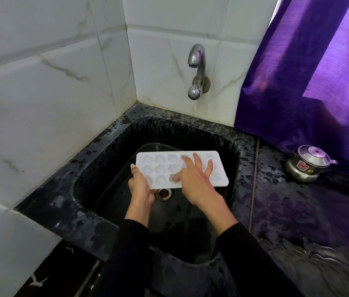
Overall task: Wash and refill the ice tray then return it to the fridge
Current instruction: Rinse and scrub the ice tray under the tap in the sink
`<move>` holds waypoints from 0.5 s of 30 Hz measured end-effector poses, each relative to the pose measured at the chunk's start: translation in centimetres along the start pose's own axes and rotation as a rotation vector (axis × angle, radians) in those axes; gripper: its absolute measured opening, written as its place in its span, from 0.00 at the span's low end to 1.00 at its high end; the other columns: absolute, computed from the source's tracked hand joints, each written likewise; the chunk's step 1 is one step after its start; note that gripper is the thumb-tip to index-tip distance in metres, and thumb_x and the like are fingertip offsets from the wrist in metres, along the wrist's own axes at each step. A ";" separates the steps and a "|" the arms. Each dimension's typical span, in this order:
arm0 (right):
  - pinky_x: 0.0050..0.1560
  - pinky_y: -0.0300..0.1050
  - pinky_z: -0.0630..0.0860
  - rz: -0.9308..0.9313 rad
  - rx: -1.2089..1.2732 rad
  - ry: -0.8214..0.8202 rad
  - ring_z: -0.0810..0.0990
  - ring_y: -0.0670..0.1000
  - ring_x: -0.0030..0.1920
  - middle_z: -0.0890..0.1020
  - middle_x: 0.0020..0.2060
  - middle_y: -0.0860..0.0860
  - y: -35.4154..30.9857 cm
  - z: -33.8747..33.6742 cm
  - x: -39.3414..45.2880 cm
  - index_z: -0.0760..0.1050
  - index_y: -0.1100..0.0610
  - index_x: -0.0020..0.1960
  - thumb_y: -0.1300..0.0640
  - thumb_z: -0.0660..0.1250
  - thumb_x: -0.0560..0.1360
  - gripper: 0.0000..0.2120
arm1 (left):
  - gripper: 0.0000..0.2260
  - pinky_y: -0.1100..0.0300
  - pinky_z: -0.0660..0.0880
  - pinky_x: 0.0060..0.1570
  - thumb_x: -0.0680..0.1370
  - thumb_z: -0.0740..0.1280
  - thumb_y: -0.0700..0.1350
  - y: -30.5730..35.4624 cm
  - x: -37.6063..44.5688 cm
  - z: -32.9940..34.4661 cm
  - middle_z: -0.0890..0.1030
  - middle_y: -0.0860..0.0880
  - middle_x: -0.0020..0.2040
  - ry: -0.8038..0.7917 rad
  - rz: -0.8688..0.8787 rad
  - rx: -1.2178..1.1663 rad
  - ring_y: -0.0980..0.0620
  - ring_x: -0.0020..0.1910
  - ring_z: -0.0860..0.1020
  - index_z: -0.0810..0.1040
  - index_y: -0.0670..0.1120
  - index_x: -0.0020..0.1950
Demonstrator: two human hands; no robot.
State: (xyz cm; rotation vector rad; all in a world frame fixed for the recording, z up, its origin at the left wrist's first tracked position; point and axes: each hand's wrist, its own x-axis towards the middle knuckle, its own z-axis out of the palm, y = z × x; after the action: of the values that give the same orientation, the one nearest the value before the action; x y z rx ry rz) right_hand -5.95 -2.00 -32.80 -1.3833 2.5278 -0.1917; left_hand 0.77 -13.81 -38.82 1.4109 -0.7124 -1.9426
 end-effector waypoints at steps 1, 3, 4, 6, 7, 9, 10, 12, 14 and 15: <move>0.70 0.70 0.34 0.001 0.004 -0.002 0.36 0.61 0.77 0.50 0.78 0.56 0.0 0.0 0.0 0.78 0.47 0.62 0.75 0.63 0.71 0.29 | 0.19 0.42 0.79 0.50 0.81 0.55 0.59 0.0 0.0 0.0 0.80 0.44 0.46 0.002 0.000 0.001 0.43 0.43 0.80 0.72 0.44 0.53; 0.70 0.70 0.34 0.007 0.015 -0.001 0.36 0.61 0.77 0.51 0.77 0.56 0.1 0.1 -0.1 0.79 0.47 0.60 0.74 0.64 0.71 0.27 | 0.19 0.42 0.79 0.50 0.81 0.55 0.59 0.0 0.0 -0.1 0.80 0.44 0.46 0.002 0.000 0.002 0.43 0.43 0.80 0.72 0.44 0.51; 0.70 0.70 0.34 0.010 0.015 0.001 0.36 0.61 0.77 0.52 0.77 0.55 0.1 0.0 -0.1 0.79 0.48 0.59 0.74 0.64 0.71 0.26 | 0.18 0.43 0.79 0.50 0.81 0.55 0.59 0.0 0.0 -0.2 0.80 0.44 0.45 0.002 -0.001 -0.001 0.43 0.42 0.80 0.72 0.44 0.51; 0.70 0.71 0.34 0.015 0.013 0.007 0.36 0.61 0.77 0.52 0.77 0.56 0.1 -0.1 -0.2 0.79 0.48 0.59 0.74 0.63 0.71 0.26 | 0.18 0.43 0.79 0.50 0.81 0.55 0.59 0.1 -0.1 -0.1 0.80 0.45 0.44 0.002 -0.002 -0.001 0.43 0.42 0.80 0.72 0.44 0.52; 0.70 0.71 0.34 0.016 0.010 0.010 0.36 0.61 0.77 0.52 0.77 0.56 0.1 -0.2 -0.2 0.79 0.48 0.59 0.74 0.63 0.71 0.26 | 0.19 0.43 0.79 0.50 0.81 0.55 0.59 0.1 -0.2 -0.1 0.80 0.45 0.44 0.000 -0.004 0.000 0.43 0.41 0.80 0.72 0.44 0.53; 0.70 0.71 0.34 0.019 0.001 0.014 0.35 0.62 0.76 0.50 0.77 0.57 0.0 -0.3 -0.3 0.78 0.49 0.61 0.75 0.62 0.71 0.27 | 0.19 0.43 0.79 0.49 0.81 0.55 0.59 0.1 -0.3 0.0 0.80 0.45 0.44 -0.005 -0.004 0.003 0.43 0.41 0.80 0.72 0.44 0.53; 0.70 0.71 0.34 0.020 -0.003 0.013 0.35 0.62 0.76 0.48 0.77 0.58 -0.1 -0.3 -0.4 0.77 0.49 0.62 0.75 0.62 0.71 0.28 | 0.19 0.43 0.79 0.48 0.81 0.54 0.59 0.2 -0.4 0.0 0.80 0.45 0.44 -0.007 -0.003 0.004 0.43 0.41 0.80 0.72 0.44 0.53; 0.70 0.70 0.34 0.014 -0.010 0.012 0.34 0.62 0.76 0.46 0.78 0.58 -0.4 -0.1 -0.4 0.76 0.47 0.65 0.75 0.62 0.71 0.30 | 0.20 0.44 0.79 0.47 0.81 0.55 0.59 0.2 -0.4 0.0 0.80 0.44 0.45 -0.006 -0.005 0.000 0.43 0.41 0.80 0.72 0.43 0.55; 0.70 0.70 0.34 0.007 -0.013 0.015 0.34 0.62 0.76 0.46 0.78 0.58 -0.5 0.1 -0.5 0.75 0.47 0.65 0.75 0.63 0.71 0.31 | 0.20 0.45 0.79 0.46 0.81 0.55 0.59 0.2 -0.5 -0.1 0.80 0.44 0.47 0.001 -0.006 0.000 0.43 0.43 0.80 0.72 0.43 0.56; 0.70 0.70 0.34 0.006 -0.009 0.019 0.35 0.62 0.76 0.47 0.78 0.58 -0.5 0.2 -0.5 0.76 0.47 0.65 0.75 0.63 0.71 0.31 | 0.20 0.45 0.80 0.46 0.81 0.55 0.59 0.2 -0.5 -0.1 0.80 0.43 0.49 0.006 -0.006 0.002 0.43 0.43 0.80 0.71 0.43 0.57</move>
State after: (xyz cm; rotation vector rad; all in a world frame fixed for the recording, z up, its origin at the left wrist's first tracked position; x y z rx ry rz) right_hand -5.24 -1.87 -32.80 -1.3831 2.5510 -0.1941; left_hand 1.04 -13.62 -38.38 1.4217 -0.7084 -1.9417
